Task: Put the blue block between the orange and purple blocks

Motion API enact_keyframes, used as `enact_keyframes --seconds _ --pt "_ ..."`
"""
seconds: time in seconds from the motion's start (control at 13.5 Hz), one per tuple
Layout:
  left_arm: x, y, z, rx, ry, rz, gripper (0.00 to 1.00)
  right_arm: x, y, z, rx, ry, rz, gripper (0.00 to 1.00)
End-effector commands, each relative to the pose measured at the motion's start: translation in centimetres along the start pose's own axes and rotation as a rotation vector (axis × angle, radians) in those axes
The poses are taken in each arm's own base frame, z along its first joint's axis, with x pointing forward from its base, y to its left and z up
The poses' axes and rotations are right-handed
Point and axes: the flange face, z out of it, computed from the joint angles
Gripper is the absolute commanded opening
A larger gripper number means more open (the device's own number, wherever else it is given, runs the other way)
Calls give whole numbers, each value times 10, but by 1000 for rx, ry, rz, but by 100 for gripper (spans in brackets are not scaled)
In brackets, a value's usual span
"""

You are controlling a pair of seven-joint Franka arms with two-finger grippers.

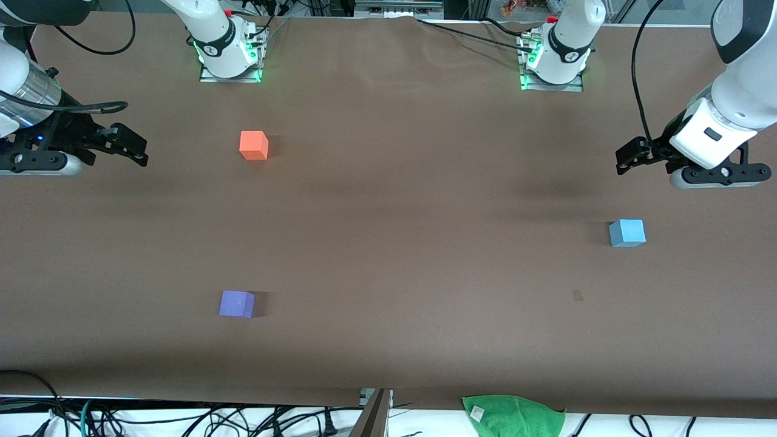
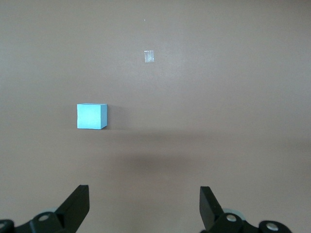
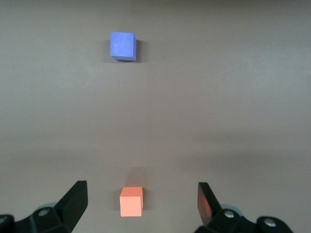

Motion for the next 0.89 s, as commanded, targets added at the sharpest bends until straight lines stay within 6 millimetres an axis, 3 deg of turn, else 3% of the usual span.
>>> enact_keyframes --seconds 0.0,0.81 --pt "-2 3 -3 15 4 10 100 -1 2 -4 7 -2 17 100" --pt "-3 1 1 18 -25 -1 100 0 2 -3 7 -5 17 100"
